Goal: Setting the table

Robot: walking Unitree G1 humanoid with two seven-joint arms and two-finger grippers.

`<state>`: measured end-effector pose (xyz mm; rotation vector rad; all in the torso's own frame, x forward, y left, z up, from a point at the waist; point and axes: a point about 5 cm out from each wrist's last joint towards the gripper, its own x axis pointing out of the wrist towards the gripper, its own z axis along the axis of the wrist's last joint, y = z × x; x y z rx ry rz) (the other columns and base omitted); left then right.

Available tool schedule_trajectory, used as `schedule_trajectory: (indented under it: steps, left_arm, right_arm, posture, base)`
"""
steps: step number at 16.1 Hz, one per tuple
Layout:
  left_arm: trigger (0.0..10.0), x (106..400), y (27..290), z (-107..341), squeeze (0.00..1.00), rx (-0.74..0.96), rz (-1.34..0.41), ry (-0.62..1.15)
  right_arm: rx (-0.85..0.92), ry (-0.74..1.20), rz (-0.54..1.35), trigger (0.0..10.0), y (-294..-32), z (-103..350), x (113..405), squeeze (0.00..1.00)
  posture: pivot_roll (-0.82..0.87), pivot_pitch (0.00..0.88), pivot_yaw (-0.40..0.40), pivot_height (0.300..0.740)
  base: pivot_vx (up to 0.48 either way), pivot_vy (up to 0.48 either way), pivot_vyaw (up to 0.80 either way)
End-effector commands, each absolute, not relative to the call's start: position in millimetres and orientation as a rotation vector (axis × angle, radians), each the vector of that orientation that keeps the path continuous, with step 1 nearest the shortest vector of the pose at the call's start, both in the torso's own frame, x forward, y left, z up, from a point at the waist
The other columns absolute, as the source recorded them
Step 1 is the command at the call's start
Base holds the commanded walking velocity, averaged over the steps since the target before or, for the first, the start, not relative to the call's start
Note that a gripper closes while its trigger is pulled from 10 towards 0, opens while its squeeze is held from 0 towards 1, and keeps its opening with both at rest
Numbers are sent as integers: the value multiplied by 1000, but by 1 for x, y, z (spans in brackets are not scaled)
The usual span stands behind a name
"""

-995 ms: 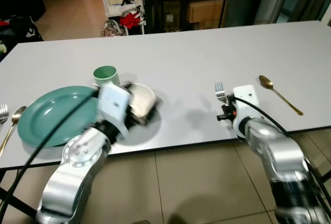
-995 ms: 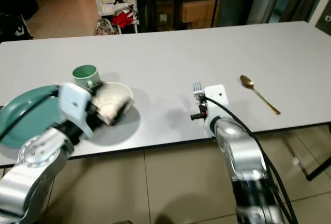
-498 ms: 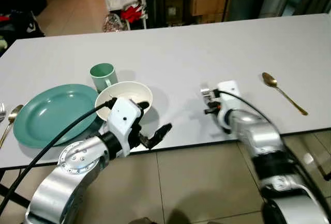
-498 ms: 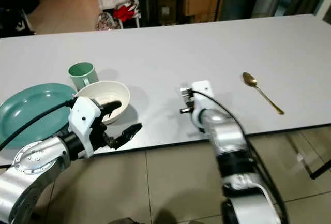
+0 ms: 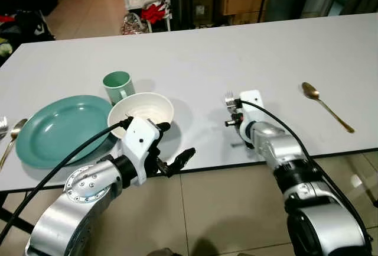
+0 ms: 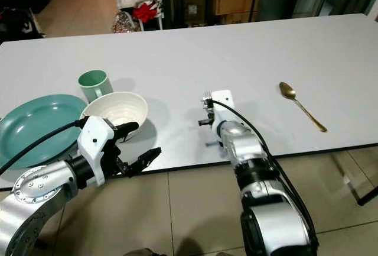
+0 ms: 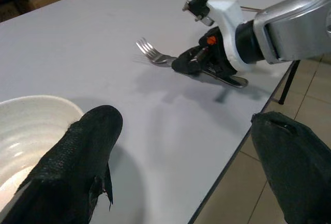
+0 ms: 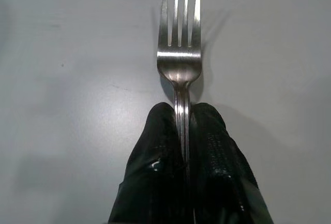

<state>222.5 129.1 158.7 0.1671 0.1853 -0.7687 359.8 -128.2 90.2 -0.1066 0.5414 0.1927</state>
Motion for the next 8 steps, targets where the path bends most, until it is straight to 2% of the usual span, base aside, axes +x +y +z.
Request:
schedule_trajectory:
  steps: [1,5,6,7,8]
  left_arm:
    - [10000,221,130,162,0,177,-780,182]
    - [10000,218,128,164,0,173,-779,181]
    - [10000,217,127,165,0,169,-777,181]
    - [10000,217,127,165,0,168,-777,181]
    - [10000,217,127,165,0,168,-777,180]
  right_arm:
    - [-116,529,202,10000,-123,93,363,0]
    - [-72,534,172,10000,-119,90,365,0]
    - [-68,540,176,10000,-116,88,365,51]
    - [-66,542,175,10000,-115,88,365,396]
    - [-66,542,171,10000,-115,87,365,933]
  posture:
    - [4,0,84,740]
    - [8,0,74,740]
    - [8,0,75,740]
    - [8,0,75,740]
    - [8,0,75,740]
  base:
    - [0,0,0]
    - [0,0,0]
    - [0,0,0]
    - [0,0,0]
    - [0,0,0]
